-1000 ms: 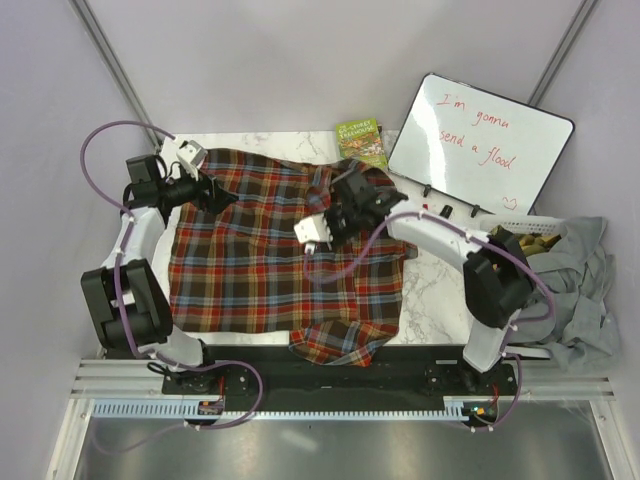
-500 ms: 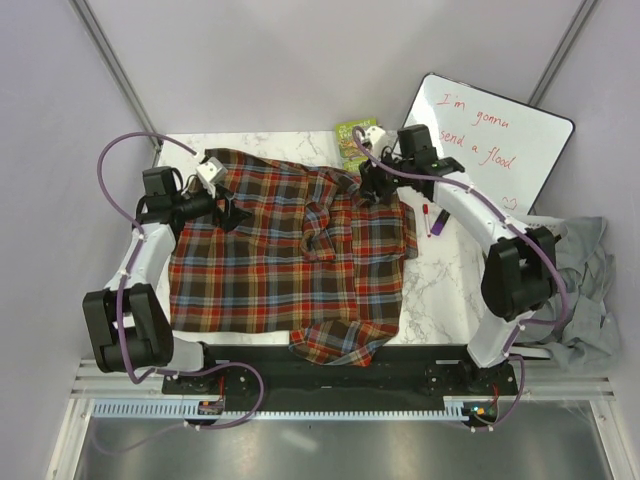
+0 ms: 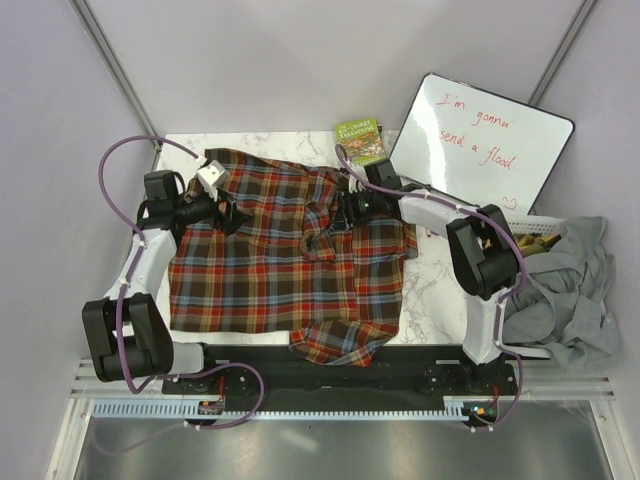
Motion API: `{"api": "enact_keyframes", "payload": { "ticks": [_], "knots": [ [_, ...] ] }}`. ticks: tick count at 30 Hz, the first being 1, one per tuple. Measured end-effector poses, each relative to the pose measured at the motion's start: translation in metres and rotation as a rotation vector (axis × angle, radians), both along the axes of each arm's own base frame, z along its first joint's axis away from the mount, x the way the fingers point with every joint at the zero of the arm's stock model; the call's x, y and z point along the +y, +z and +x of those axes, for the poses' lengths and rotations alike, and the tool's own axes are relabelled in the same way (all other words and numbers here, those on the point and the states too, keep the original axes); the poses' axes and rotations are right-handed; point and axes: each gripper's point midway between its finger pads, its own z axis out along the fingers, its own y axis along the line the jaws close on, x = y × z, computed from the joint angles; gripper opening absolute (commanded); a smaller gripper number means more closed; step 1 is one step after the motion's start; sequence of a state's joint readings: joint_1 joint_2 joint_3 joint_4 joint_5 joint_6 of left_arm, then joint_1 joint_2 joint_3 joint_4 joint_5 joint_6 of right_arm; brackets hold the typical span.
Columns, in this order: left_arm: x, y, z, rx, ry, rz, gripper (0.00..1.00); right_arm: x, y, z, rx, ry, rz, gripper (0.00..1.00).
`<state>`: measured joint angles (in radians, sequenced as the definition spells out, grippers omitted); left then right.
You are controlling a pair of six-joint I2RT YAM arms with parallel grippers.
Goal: Fold and stack the long sleeve shirts
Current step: Fold the shirt
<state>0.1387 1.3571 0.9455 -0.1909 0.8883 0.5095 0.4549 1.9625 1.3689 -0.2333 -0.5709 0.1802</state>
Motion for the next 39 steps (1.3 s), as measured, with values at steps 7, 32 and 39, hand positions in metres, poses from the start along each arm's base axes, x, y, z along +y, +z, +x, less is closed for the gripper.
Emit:
{"api": "enact_keyframes", "payload": {
  "ticks": [7, 32, 39],
  "knots": [
    [-0.001, 0.002, -0.005, -0.004, 0.0, 0.002, 0.9, 0.005, -0.023, -0.004, 0.084, -0.033, 0.014, 0.44],
    [0.002, 0.002, -0.005, -0.002, 0.023, 0.018, 0.91, 0.017, -0.05, -0.04, 0.272, -0.044, 0.078, 0.11],
    [0.005, 0.002, -0.004, -0.004, 0.039, 0.028, 0.91, 0.017, -0.019, -0.037, 0.267, -0.041, 0.155, 0.0]
  ]
}}
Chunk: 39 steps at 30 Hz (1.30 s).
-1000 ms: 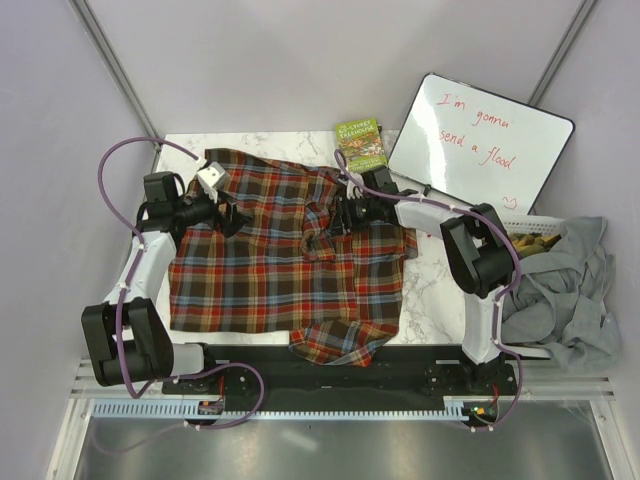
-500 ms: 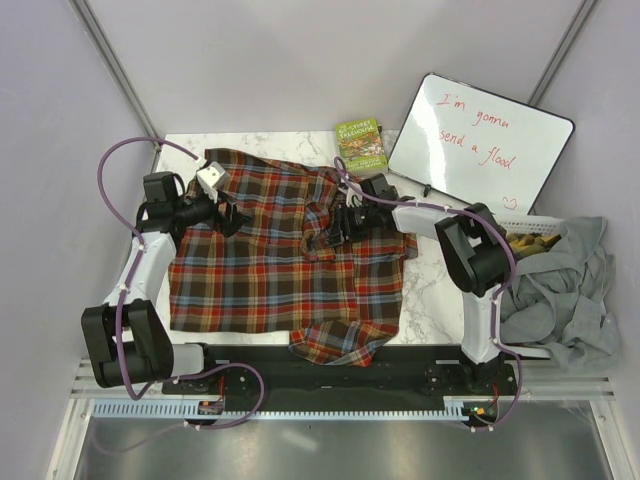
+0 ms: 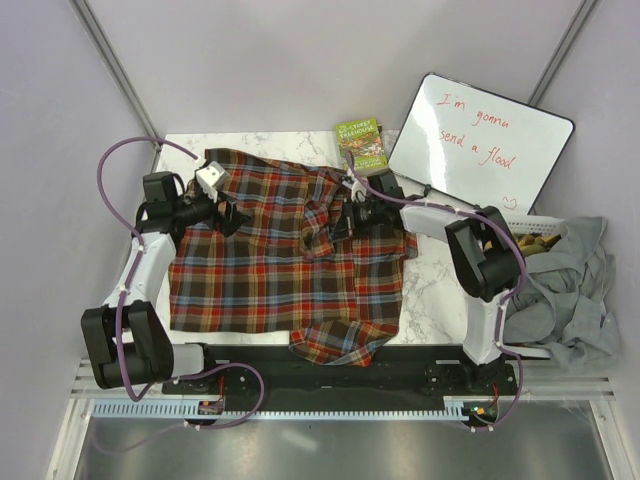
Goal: Fold and stack the long sleeve shirts
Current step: Fold the shirt
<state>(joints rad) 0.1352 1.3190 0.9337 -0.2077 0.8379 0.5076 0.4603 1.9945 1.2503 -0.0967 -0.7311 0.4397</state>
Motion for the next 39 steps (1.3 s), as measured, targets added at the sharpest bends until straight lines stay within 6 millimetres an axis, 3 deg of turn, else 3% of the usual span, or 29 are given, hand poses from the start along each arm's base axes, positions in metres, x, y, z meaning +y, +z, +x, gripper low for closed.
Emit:
{"api": "enact_keyframes", "payload": {
  "ticks": [9, 12, 15, 18, 20, 22, 24, 25, 27, 29, 31, 33, 37, 39],
  "knots": [
    [0.002, 0.006, -0.002, -0.014, 0.021, 0.005, 0.91, -0.031, 0.121, 0.041, -0.26, -0.039, 0.096, 0.0],
    [0.003, 0.005, -0.002, -0.003, 0.032, 0.001, 0.91, -0.025, 0.15, 0.045, -0.351, 0.009, 0.088, 0.0],
    [0.003, 0.002, -0.003, 0.014, 0.045, -0.007, 0.92, -0.004, 0.166, 0.04, -0.436, 0.098, 0.06, 0.0],
    [0.005, -0.001, -0.004, 0.032, 0.065, -0.013, 0.92, 0.039, 0.161, 0.019, -0.492, 0.237, 0.022, 0.0],
    [0.006, -0.001, -0.004, 0.05, 0.083, -0.03, 0.91, 0.069, 0.141, -0.007, -0.498, 0.348, -0.012, 0.18],
    [0.011, -0.001, -0.004, 0.069, 0.109, -0.05, 0.91, 0.096, 0.108, -0.042, -0.483, 0.477, -0.069, 0.38],
    [0.019, -0.001, -0.003, 0.093, 0.145, -0.079, 0.91, 0.109, 0.079, -0.071, -0.454, 0.573, -0.121, 0.55],
    [0.024, -0.002, -0.003, 0.102, 0.162, -0.089, 0.91, 0.115, 0.068, -0.087, -0.442, 0.626, -0.14, 0.59],
    [0.031, -0.005, -0.002, 0.117, 0.187, -0.1, 0.92, 0.115, 0.059, -0.105, -0.431, 0.688, -0.166, 0.68],
    [0.032, -0.005, -0.002, 0.118, 0.184, -0.105, 0.93, 0.108, 0.065, -0.101, -0.455, 0.69, -0.169, 0.68],
    [0.026, -0.003, -0.005, 0.111, 0.146, -0.112, 0.93, 0.093, 0.071, -0.083, -0.467, 0.643, -0.172, 0.67],
    [0.019, -0.005, -0.008, 0.105, 0.106, -0.093, 0.93, 0.063, 0.082, -0.056, -0.474, 0.559, -0.183, 0.65],
    [-0.02, -0.017, -0.019, 0.071, -0.054, 0.013, 0.91, 0.011, 0.09, -0.01, -0.463, 0.397, -0.2, 0.61],
    [-0.042, -0.029, -0.028, 0.061, -0.134, 0.071, 0.89, -0.003, 0.086, 0.002, -0.436, 0.347, -0.207, 0.59]
  ]
}}
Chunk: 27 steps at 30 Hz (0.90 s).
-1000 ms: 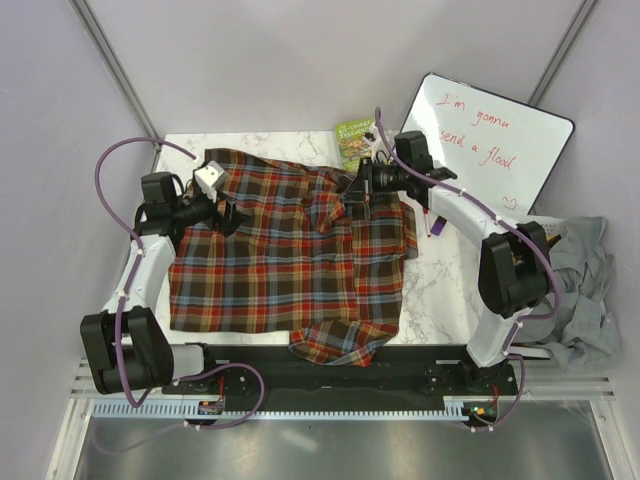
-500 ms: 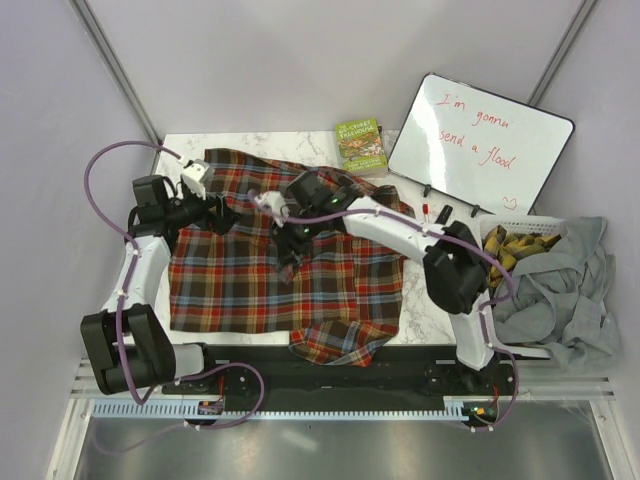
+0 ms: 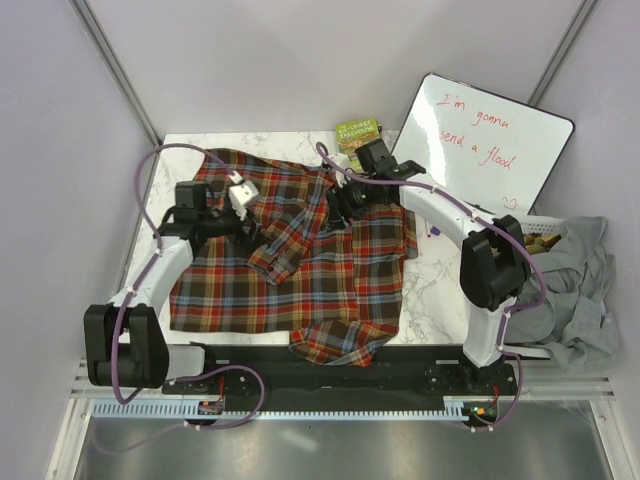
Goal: Fold and stack the long sleeve shirts
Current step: Fold the shirt
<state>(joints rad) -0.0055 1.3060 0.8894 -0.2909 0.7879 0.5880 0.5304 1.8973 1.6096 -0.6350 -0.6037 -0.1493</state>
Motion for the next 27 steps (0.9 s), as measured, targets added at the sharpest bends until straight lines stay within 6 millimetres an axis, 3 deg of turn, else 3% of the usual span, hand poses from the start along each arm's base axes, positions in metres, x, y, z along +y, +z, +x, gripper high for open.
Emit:
{"api": "enact_keyframes", "payload": {
  "ticks": [3, 6, 10, 12, 16, 19, 20, 23, 26, 27],
  "knots": [
    [-0.023, -0.025, -0.02, 0.014, -0.105, 0.074, 0.88, -0.004, -0.008, 0.003, 0.053, -0.04, 0.011, 0.58],
    [-0.028, -0.055, -0.04, 0.0, -0.179, 0.196, 0.86, -0.002, -0.013, 0.001, 0.1, -0.058, 0.034, 0.58],
    [-0.038, -0.097, -0.084, -0.024, -0.331, 0.376, 0.82, -0.003, -0.015, 0.003, 0.151, -0.087, 0.06, 0.58],
    [-0.036, -0.107, -0.094, -0.037, -0.371, 0.438, 0.81, -0.006, -0.014, 0.007, 0.159, -0.104, 0.069, 0.58],
    [-0.035, -0.108, -0.09, -0.087, -0.392, 0.515, 0.74, -0.012, -0.013, 0.013, 0.167, -0.128, 0.083, 0.58],
    [-0.037, -0.113, -0.089, -0.102, -0.413, 0.558, 0.55, -0.017, -0.012, 0.017, 0.171, -0.14, 0.091, 0.58],
    [-0.037, -0.115, -0.089, -0.1, -0.42, 0.576, 0.42, -0.019, -0.012, 0.019, 0.17, -0.145, 0.092, 0.59],
    [-0.038, -0.118, -0.085, -0.09, -0.42, 0.6, 0.19, -0.024, -0.011, 0.022, 0.171, -0.157, 0.096, 0.59],
    [-0.042, -0.111, -0.072, -0.096, -0.403, 0.609, 0.02, -0.03, -0.011, 0.027, 0.172, -0.171, 0.1, 0.59],
    [-0.043, -0.107, -0.067, -0.099, -0.393, 0.609, 0.02, -0.032, -0.011, 0.028, 0.171, -0.177, 0.101, 0.59]
  ]
}}
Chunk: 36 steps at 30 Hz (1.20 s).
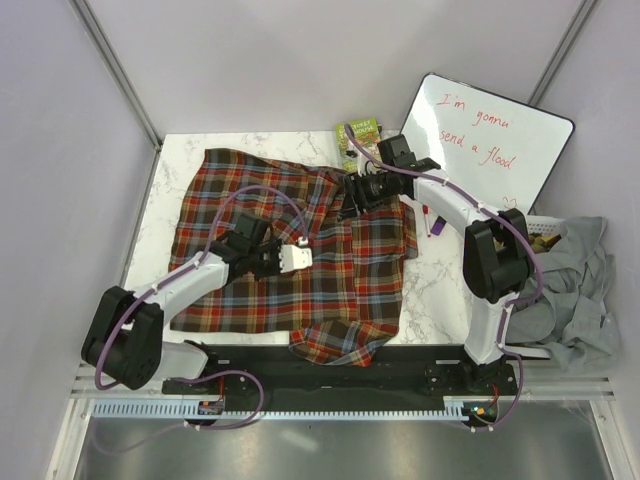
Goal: Fold and stack the long sleeve shirts
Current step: Fold the shirt
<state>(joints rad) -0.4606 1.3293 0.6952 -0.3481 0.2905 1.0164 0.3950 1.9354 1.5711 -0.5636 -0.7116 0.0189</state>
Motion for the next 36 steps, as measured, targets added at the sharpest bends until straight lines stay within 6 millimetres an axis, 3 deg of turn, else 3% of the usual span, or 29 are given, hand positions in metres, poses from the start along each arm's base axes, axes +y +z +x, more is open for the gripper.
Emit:
{"api": "enact_keyframes", "payload": {
  "ticks": [5, 12, 15, 17, 19, 21, 26, 28, 32, 36],
  "knots": [
    [-0.019, 0.039, 0.02, -0.013, 0.04, -0.081, 0.02, -0.007, 0.001, 0.005, 0.002, -0.016, 0.006, 0.59],
    [-0.063, 0.134, 0.033, 0.121, 0.19, -0.429, 0.02, -0.013, 0.004, 0.011, -0.022, -0.022, 0.0, 0.59],
    [-0.058, 0.167, 0.045, 0.239, 0.332, -0.631, 0.02, -0.015, 0.017, 0.021, -0.065, -0.028, 0.0, 0.6],
    [-0.047, 0.172, 0.053, 0.271, 0.408, -0.68, 0.3, -0.016, 0.031, 0.031, -0.112, -0.029, 0.007, 0.6],
    [-0.046, 0.167, 0.051, 0.269, 0.41, -0.663, 0.52, -0.016, 0.042, 0.037, -0.151, -0.028, 0.012, 0.61],
    [-0.051, 0.153, 0.037, 0.236, 0.355, -0.596, 0.59, -0.018, 0.046, 0.04, -0.17, -0.027, 0.011, 0.61],
    [-0.049, 0.081, -0.019, 0.173, 0.207, -0.314, 0.6, -0.021, 0.042, 0.034, -0.148, -0.019, -0.004, 0.61],
    [-0.04, 0.05, -0.031, 0.155, 0.18, -0.187, 0.6, -0.021, 0.04, 0.033, -0.143, -0.017, -0.006, 0.61],
    [-0.022, 0.012, -0.035, 0.131, 0.177, 0.003, 0.61, -0.023, 0.033, 0.029, -0.121, -0.017, -0.013, 0.61],
    [-0.015, -0.006, -0.025, 0.089, 0.189, 0.115, 0.59, -0.023, 0.03, 0.027, -0.111, -0.017, -0.017, 0.61]
  ]
}}
